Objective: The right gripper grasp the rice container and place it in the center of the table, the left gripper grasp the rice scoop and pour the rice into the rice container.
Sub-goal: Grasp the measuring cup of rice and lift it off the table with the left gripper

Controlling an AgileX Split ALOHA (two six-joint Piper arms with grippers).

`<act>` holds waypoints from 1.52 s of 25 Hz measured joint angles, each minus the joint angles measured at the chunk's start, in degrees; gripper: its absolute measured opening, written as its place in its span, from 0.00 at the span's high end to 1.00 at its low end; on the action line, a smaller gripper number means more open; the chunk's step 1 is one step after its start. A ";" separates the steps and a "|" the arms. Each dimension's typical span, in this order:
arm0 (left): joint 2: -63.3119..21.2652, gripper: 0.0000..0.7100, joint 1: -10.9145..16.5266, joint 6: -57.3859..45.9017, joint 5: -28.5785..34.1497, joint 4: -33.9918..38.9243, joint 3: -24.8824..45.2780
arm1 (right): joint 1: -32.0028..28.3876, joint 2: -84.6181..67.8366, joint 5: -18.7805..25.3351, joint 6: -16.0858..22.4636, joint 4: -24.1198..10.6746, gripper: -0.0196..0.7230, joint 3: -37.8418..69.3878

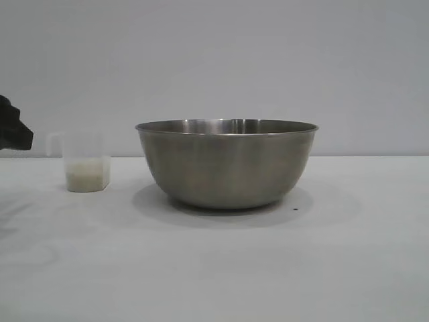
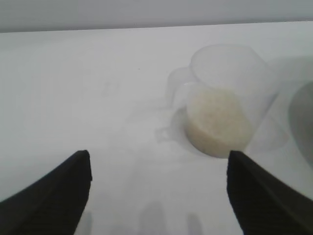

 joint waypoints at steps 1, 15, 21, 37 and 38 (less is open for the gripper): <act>0.49 0.45 0.00 0.00 0.00 0.00 -0.58 | 0.00 0.00 0.00 0.00 0.00 0.28 0.00; 4.99 0.48 0.00 0.00 0.00 0.00 -6.53 | 0.00 0.00 0.00 0.00 0.00 0.28 0.00; 5.46 0.48 0.00 0.00 0.00 0.00 -7.93 | 0.00 0.00 0.00 0.00 0.00 0.28 0.00; 8.34 0.48 0.00 0.00 0.00 0.50 -11.85 | 0.00 0.00 0.00 0.00 0.00 0.28 0.00; 8.34 0.48 0.00 0.00 0.00 0.50 -12.00 | 0.00 0.00 0.00 0.00 0.00 0.28 0.00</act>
